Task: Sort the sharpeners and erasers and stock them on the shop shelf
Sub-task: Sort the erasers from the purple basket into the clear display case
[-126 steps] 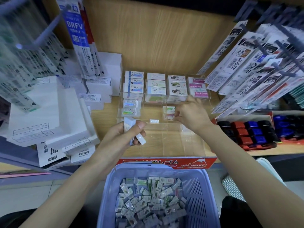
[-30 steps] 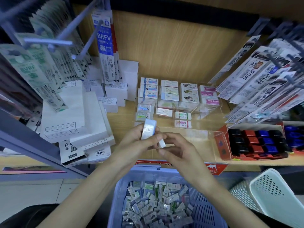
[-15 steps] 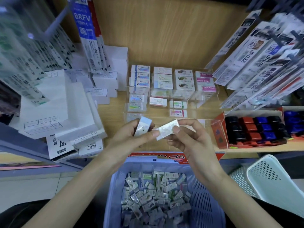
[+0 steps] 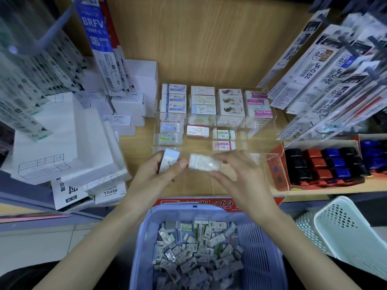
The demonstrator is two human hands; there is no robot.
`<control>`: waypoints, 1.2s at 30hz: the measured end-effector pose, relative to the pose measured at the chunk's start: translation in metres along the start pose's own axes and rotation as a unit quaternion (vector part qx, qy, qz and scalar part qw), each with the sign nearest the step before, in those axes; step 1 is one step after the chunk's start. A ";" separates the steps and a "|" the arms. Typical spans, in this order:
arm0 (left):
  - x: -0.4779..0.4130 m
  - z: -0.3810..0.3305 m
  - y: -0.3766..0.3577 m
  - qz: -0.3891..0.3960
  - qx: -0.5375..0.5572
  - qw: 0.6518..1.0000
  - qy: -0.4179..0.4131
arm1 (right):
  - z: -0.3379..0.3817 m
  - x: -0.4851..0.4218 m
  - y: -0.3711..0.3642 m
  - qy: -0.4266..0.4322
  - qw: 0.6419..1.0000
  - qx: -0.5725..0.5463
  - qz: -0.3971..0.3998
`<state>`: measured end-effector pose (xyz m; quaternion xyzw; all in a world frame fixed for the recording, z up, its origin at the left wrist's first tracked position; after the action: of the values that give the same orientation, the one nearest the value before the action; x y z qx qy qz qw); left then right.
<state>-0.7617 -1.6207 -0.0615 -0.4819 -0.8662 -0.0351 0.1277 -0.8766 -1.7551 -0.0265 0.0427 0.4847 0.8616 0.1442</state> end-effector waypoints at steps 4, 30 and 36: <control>-0.003 0.002 0.013 -0.055 0.120 0.991 -0.001 | -0.012 -0.049 0.011 -0.029 0.987 0.154 -0.027; 0.004 -0.017 0.013 -0.023 -0.193 0.975 -0.110 | 0.031 -0.019 -0.009 0.075 0.983 -0.125 0.116; 0.005 -0.021 0.006 0.007 -0.245 0.960 -0.135 | 0.021 -0.026 -0.010 0.081 0.991 -0.071 0.077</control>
<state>-0.7554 -1.6177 -0.0405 -0.5047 -0.8368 -0.1798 -0.1125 -0.8454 -1.7403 -0.0225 -0.0007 0.4279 0.9029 0.0407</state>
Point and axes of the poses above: each hand's wrist, its own x-axis away from the middle knuckle, its own y-axis out of the back of the hand, z = x × y, the point moved 6 cm from there along -x, towards the middle knuckle, and after that the axes turned 15 degrees about z, right-handed, at the moved point
